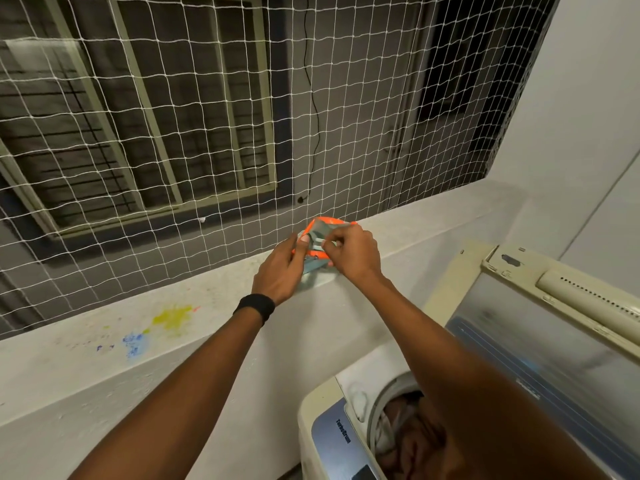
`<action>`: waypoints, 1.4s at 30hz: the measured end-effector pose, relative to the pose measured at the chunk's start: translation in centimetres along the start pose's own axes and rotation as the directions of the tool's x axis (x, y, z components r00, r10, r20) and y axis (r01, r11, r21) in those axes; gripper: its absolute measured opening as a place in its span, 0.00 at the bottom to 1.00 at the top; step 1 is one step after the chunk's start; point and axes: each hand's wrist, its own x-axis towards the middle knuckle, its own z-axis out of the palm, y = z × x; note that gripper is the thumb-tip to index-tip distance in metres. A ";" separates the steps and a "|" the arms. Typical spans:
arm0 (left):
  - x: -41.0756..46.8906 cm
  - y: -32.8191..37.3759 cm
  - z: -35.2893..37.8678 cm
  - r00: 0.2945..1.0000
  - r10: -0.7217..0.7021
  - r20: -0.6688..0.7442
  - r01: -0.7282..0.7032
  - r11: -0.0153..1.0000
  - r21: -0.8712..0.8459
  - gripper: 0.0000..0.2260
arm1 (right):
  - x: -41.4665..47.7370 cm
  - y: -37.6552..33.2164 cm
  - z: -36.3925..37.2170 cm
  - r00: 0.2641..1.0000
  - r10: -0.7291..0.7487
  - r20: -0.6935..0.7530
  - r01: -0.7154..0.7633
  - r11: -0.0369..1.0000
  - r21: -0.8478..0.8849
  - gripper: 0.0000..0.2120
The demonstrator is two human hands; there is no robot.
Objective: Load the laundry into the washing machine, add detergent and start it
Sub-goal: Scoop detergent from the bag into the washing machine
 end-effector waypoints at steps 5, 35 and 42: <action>-0.4 0.9 -0.4 1.000 0.023 0.009 -0.023 1.000 -0.002 0.29 | -0.1 0.6 -0.5 0.978 0.181 0.104 -0.205 0.925 0.320 0.04; -3.4 10.5 16.3 0.917 0.390 0.087 -0.244 0.720 -0.650 0.24 | -14.7 14.7 -13.1 0.701 0.709 0.076 -0.425 0.330 0.843 0.05; -9.1 9.0 29.8 0.829 0.192 0.524 0.180 0.797 -0.577 0.10 | -23.9 22.2 -14.6 0.505 0.863 -0.010 -0.407 0.248 0.879 0.06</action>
